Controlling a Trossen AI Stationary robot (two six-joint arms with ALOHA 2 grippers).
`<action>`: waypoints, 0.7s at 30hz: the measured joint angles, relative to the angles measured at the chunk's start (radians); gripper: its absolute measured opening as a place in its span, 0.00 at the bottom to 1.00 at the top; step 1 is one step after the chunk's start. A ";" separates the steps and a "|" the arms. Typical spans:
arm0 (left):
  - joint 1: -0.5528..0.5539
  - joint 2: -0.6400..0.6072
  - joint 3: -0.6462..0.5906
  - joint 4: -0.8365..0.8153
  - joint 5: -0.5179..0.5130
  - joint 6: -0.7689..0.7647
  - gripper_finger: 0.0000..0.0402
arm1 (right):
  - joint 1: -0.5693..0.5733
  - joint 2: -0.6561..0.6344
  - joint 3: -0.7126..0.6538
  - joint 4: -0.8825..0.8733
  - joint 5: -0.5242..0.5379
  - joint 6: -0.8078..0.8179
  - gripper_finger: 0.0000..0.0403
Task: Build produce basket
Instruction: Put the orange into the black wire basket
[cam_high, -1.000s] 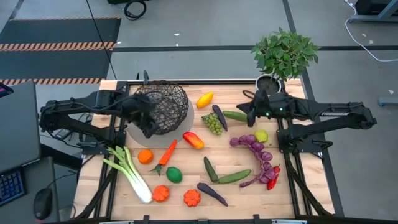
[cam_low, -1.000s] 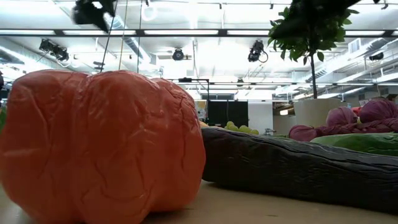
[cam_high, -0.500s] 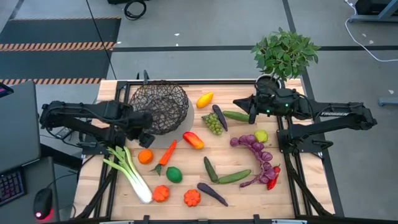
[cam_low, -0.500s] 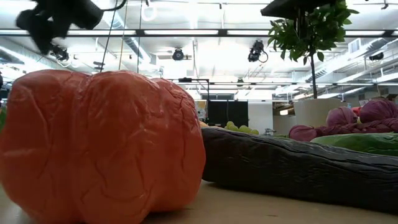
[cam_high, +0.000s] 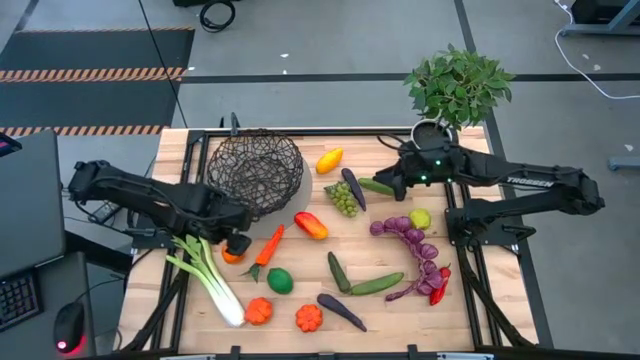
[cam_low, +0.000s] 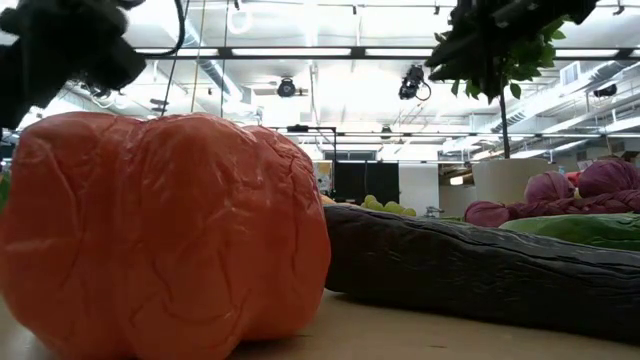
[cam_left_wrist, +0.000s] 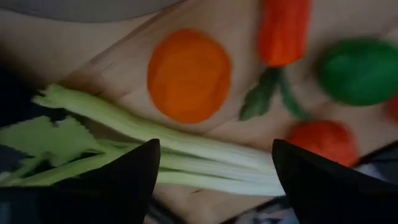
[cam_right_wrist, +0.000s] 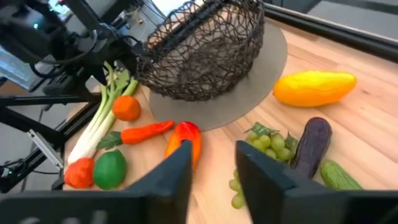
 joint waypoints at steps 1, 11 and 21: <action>-0.007 0.016 -0.004 -0.003 -0.001 0.020 0.79 | -0.001 0.005 0.000 0.003 -0.003 0.000 0.39; -0.034 0.139 -0.005 -0.001 -0.107 0.178 0.79 | -0.001 0.019 0.000 0.017 -0.011 0.114 0.78; -0.033 0.216 -0.005 0.077 -0.130 0.240 0.79 | 0.016 0.020 0.000 0.010 -0.012 0.191 0.90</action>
